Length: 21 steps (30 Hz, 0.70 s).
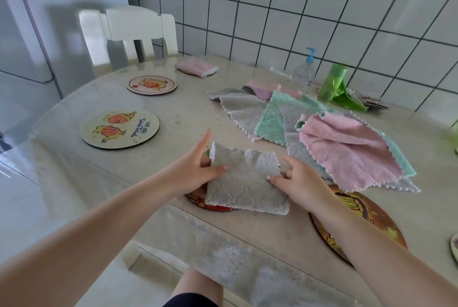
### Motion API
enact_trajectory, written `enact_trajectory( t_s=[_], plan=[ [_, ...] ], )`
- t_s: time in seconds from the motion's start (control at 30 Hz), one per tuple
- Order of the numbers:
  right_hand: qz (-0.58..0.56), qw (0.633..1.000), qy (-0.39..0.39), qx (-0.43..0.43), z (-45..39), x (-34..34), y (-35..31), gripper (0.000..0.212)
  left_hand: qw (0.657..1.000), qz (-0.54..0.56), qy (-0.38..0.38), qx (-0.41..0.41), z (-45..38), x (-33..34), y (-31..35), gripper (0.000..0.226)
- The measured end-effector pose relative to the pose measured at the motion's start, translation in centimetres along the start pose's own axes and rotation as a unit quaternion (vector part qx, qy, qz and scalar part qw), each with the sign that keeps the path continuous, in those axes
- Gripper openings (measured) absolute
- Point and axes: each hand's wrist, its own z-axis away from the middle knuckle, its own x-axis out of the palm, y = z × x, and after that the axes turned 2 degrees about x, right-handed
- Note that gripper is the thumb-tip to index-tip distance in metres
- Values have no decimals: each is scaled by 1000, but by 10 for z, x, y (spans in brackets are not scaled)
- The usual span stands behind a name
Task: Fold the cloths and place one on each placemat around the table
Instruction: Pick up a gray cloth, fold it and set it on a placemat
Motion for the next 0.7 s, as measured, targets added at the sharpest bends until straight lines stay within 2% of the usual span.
enact_trajectory(
  t_s=[0.03, 0.1, 0.17, 0.3, 0.4, 0.5, 0.53, 0.6, 0.7],
  plan=[
    [5, 1000, -3, 6, -2, 1, 1, 74, 1000, 11, -14, 2, 0, -1, 0, 81],
    [9, 1000, -19, 2, -5, 1, 2, 76, 999, -6, -36, -2, 1, -2, 1, 68],
    [22, 999, -33, -9, -5, 1, 1, 69, 999, -25, -42, -18, -1, -4, -1, 55],
    [22, 999, -42, -6, -6, 0, -1, 49, 997, -76, -29, -7, -5, -4, -4, 56],
    [34, 999, -42, 1, -7, 0, -2, 46, 1000, -6, -26, -13, -7, -1, -3, 34],
    [30, 999, -37, 9, -7, -1, -4, 45, 999, 20, -27, -11, -10, -1, -4, 40],
    [24, 999, -38, 10, -7, -2, -4, 45, 1000, 16, -21, -7, -10, -2, -5, 42],
    [4, 999, -49, 13, -3, -5, -7, 46, 999, -29, 20, 17, -8, -7, -6, 33],
    [74, 996, -44, 2, 8, -14, -11, 56, 968, -197, 126, 91, -1, -14, -6, 26]
  ],
)
